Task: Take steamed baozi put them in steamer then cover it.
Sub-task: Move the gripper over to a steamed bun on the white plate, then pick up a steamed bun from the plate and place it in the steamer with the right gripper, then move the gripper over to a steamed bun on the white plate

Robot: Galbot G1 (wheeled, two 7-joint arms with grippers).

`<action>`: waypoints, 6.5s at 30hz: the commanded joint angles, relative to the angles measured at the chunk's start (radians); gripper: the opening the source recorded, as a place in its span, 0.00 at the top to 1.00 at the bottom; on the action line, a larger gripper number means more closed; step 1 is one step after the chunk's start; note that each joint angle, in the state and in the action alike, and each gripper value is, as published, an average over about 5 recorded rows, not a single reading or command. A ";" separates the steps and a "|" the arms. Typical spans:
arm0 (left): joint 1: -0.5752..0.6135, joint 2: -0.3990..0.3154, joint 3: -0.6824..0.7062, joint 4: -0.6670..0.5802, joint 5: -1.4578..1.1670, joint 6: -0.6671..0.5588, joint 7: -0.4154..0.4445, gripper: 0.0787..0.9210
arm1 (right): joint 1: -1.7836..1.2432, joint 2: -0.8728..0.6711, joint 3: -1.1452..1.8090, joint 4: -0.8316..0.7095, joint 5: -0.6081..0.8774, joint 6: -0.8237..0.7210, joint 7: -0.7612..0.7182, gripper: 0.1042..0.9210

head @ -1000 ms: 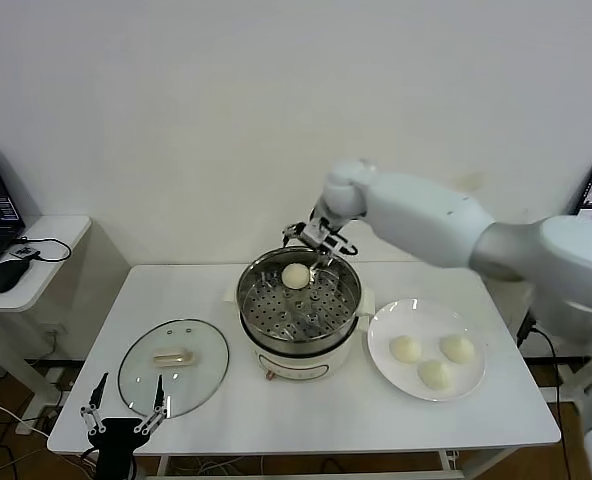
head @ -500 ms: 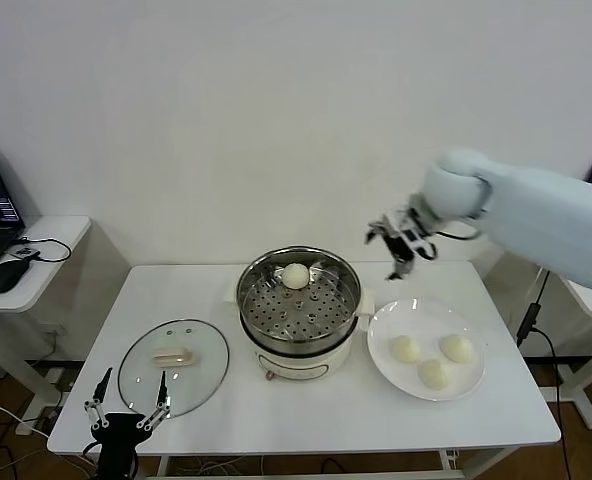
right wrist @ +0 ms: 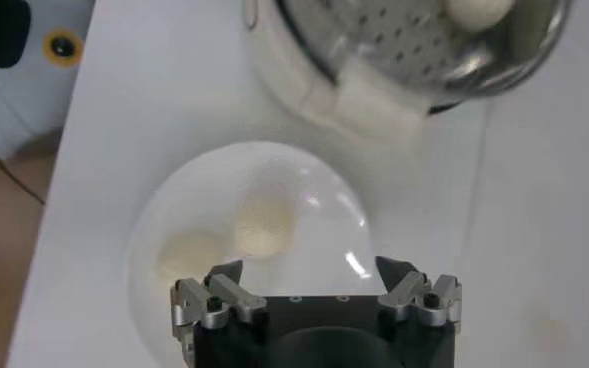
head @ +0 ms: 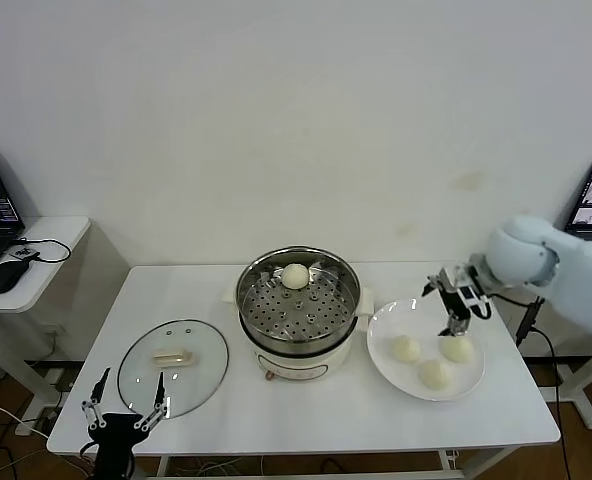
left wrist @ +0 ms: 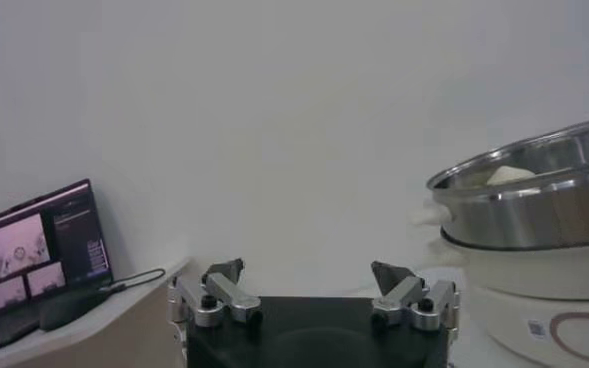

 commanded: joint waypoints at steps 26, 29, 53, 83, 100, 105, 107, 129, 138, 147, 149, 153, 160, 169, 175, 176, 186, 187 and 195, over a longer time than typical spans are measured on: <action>-0.005 -0.001 -0.038 0.032 -0.007 0.002 0.005 0.12 | -0.341 0.348 0.207 -0.388 -0.163 0.013 0.013 0.13; -0.007 -0.002 -0.038 0.034 -0.007 0.002 0.004 0.12 | -0.341 0.348 0.212 -0.398 -0.178 0.007 0.016 0.15; -0.013 -0.002 -0.034 0.033 -0.010 0.002 0.003 0.12 | -0.144 0.188 0.183 -0.235 -0.044 -0.025 -0.048 0.39; -0.043 0.018 -0.048 0.024 -0.031 0.007 0.008 0.12 | 0.222 0.783 -0.060 -0.368 0.389 -0.257 0.104 0.37; -0.045 0.010 -0.051 0.028 -0.035 0.004 0.007 0.12 | 0.068 0.994 -0.057 -0.630 0.259 -0.226 0.098 0.37; -0.047 0.009 -0.049 0.030 -0.034 0.002 0.006 0.12 | 0.044 1.006 -0.052 -0.654 0.236 -0.222 0.102 0.37; -0.048 0.008 -0.048 0.031 -0.034 0.002 0.006 0.12 | 0.036 1.009 -0.048 -0.664 0.223 -0.219 0.104 0.36; -0.054 0.010 -0.038 0.027 -0.036 0.006 0.008 0.12 | 0.377 0.495 -0.151 -0.186 0.253 -0.179 -0.043 0.12; -0.043 0.015 -0.014 0.022 -0.025 0.006 0.007 0.12 | 0.361 0.069 -0.153 0.048 0.138 -0.039 -0.146 0.12; -0.038 0.010 -0.003 0.017 -0.014 0.006 0.006 0.12 | 0.091 -0.103 -0.090 0.099 -0.021 0.029 -0.129 0.12; -0.039 0.006 0.000 0.017 -0.011 0.007 0.006 0.12 | 0.011 -0.113 -0.050 0.096 -0.059 0.038 -0.118 0.12; -0.037 0.001 0.002 0.019 -0.007 0.008 0.006 0.12 | -0.130 -0.107 0.051 0.065 -0.103 0.051 -0.099 0.12; -0.035 -0.004 0.002 0.025 -0.004 0.008 0.005 0.12 | -0.289 -0.073 0.145 0.008 -0.152 0.058 -0.082 0.12; -0.037 -0.003 -0.003 0.032 -0.005 0.008 0.004 0.12 | -0.406 -0.017 0.208 -0.069 -0.182 0.049 -0.034 0.12; -0.039 -0.001 -0.004 0.034 -0.004 0.011 0.006 0.12 | -0.433 0.027 0.235 -0.122 -0.201 0.052 -0.014 0.12; -0.040 -0.001 -0.004 0.034 -0.004 0.011 0.006 0.12 | -0.434 0.034 0.237 -0.129 -0.202 0.052 -0.012 0.12; -0.046 -0.002 -0.007 0.041 -0.005 0.011 0.006 0.12 | -0.432 0.088 0.249 -0.161 -0.195 0.037 0.004 0.13; -0.046 -0.002 -0.007 0.041 -0.005 0.011 0.006 0.12 | -0.432 0.092 0.249 -0.162 -0.193 0.033 0.004 0.14; -0.045 -0.005 -0.010 0.041 -0.005 0.010 0.005 0.12 | -0.432 0.102 0.249 -0.167 -0.195 0.023 -0.010 0.31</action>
